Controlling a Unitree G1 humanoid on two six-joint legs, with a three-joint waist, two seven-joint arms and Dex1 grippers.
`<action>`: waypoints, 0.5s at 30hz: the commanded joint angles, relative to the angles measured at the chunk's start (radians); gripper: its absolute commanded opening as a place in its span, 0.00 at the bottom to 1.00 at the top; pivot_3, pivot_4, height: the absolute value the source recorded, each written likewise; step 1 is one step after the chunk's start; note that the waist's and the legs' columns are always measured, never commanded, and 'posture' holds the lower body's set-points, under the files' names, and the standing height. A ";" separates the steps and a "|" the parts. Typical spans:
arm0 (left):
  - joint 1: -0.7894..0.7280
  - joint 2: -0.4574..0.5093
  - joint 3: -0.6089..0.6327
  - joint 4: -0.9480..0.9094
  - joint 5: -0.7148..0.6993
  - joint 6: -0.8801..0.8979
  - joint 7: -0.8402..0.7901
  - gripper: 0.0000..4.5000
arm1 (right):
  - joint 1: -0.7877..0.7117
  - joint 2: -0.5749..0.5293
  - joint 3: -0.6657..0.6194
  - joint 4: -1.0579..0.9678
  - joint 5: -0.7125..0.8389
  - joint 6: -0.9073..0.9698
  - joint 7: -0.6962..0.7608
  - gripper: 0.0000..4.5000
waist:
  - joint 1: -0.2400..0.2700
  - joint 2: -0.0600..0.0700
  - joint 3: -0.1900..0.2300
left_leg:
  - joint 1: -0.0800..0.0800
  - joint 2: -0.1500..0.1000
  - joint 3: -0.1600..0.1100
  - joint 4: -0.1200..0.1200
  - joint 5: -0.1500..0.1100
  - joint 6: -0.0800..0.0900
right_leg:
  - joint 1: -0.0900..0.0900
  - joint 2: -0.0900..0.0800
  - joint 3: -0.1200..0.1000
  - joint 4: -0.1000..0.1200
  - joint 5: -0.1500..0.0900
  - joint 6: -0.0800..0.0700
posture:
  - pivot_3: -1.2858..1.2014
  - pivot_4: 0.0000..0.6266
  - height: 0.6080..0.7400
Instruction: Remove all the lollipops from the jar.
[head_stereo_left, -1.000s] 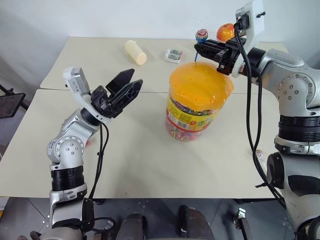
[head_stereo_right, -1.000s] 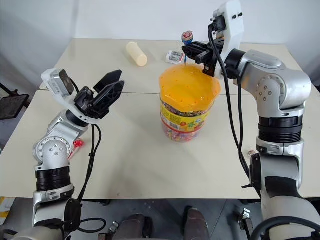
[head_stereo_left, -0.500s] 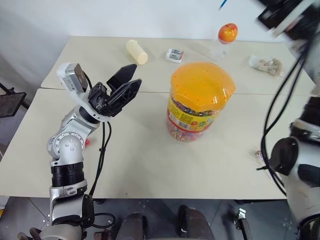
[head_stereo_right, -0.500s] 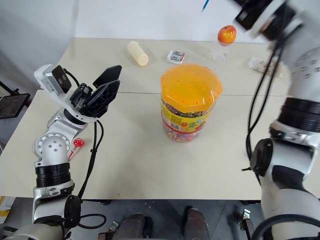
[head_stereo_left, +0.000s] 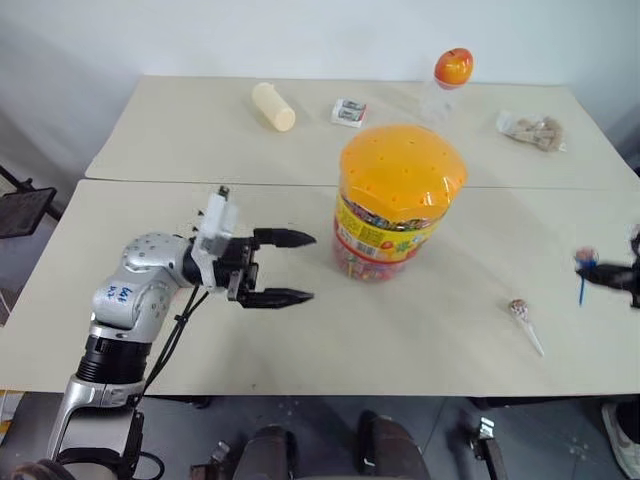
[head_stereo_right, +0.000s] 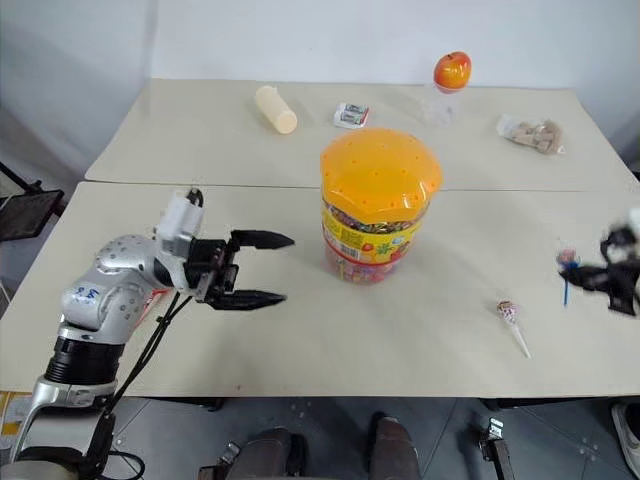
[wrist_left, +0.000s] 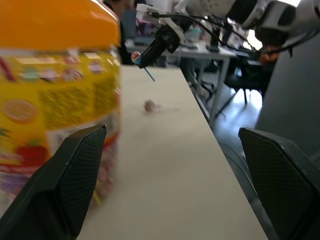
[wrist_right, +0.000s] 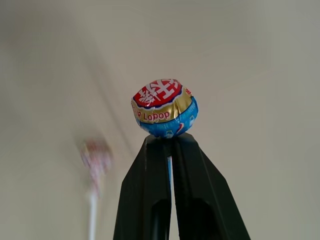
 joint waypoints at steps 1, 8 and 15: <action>-0.016 0.006 -0.002 -0.015 0.012 -0.001 -0.001 1.00 | 0.056 0.048 -0.005 0.020 -0.086 -0.108 -0.064 0.00 | 0.001 0.000 0.000 | 0.001 0.000 0.001 0.000 0.000 0.000 | 0.000 0.000 0.001 0.000 0.000 0.000 | 0.52 0.24 1.00; -0.021 0.030 0.021 -0.017 -0.002 0.021 -0.016 1.00 | 0.047 0.100 0.003 0.098 -0.116 -0.183 -0.074 0.26 | 0.004 0.001 0.000 | 0.004 0.000 0.003 -0.002 0.000 0.000 | 0.000 0.000 0.002 0.001 0.000 0.000 | 0.52 0.24 1.00; 0.025 0.067 0.061 -0.025 0.038 -0.010 0.013 1.00 | 0.106 0.216 -0.259 -0.008 0.062 -0.451 0.171 0.76 | 0.009 0.001 0.000 | 0.004 0.000 0.002 -0.003 0.000 0.000 | 0.001 0.000 0.002 0.000 0.000 0.000 | 0.52 0.24 1.00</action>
